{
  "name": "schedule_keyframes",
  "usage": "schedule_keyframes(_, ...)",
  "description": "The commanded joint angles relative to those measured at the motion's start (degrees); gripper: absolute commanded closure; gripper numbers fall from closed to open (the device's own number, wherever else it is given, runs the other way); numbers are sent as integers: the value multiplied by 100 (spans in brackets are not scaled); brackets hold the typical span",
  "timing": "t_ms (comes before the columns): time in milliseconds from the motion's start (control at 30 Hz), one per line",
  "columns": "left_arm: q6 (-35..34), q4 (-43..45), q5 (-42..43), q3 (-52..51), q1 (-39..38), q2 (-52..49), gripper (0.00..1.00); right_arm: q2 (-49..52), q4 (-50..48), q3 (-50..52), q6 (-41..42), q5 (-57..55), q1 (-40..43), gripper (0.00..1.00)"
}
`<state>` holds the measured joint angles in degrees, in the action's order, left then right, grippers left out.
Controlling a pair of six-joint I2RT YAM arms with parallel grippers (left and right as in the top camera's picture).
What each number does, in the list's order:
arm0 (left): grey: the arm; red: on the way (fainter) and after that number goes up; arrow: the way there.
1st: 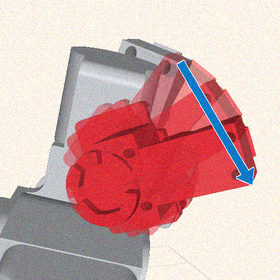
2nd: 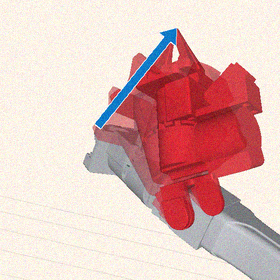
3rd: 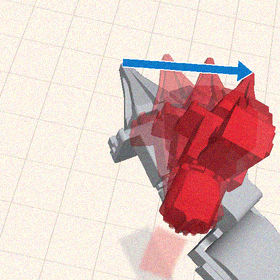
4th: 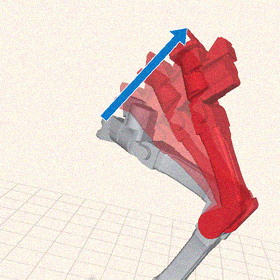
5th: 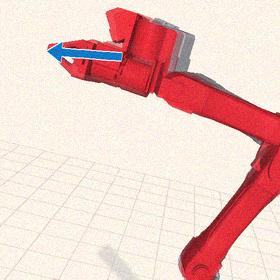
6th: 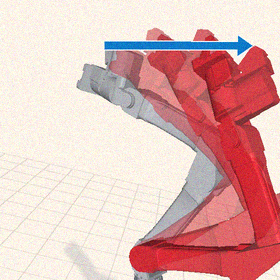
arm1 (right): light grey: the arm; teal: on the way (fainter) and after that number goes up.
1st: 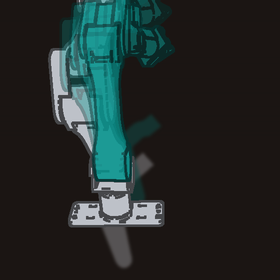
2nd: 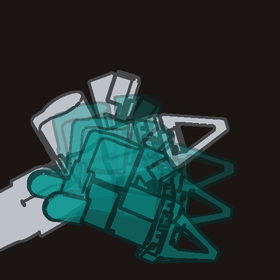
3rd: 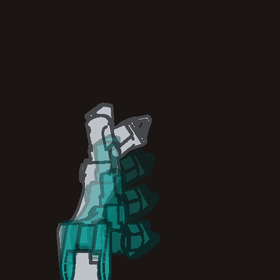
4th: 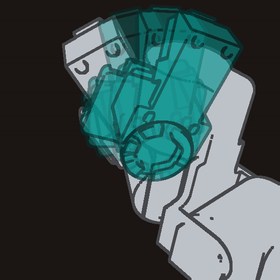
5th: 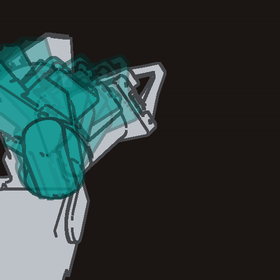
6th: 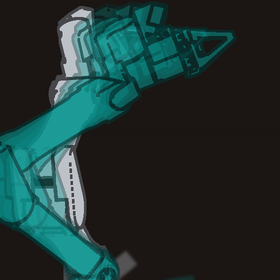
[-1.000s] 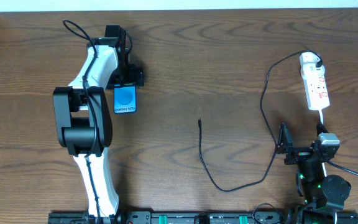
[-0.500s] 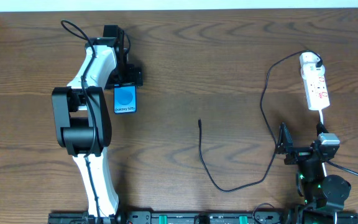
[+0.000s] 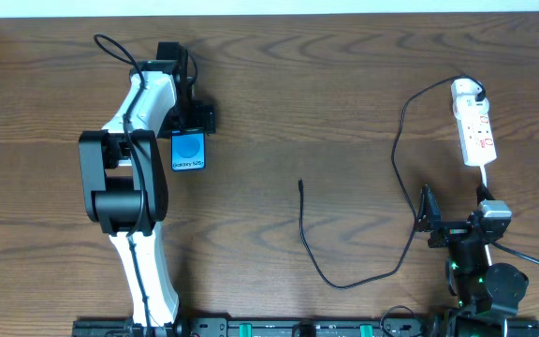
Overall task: Plug charger to phone and switch on socket
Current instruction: 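Lower the left gripper onto the phone's top edge, then close the left gripper on the phone's top edge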
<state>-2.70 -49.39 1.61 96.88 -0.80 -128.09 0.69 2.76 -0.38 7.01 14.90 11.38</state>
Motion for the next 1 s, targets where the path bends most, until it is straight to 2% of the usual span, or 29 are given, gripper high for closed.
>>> schedule_keyframes(0, 96, -17, -57, -120, 31, -94, 2, -35, 28, 7, 24, -24, -22, 1)
schedule_keyframes(967, 129, -404, 28, -120, 24, -94, 2, -35, 28, 7, 24, -24, -22, 1)
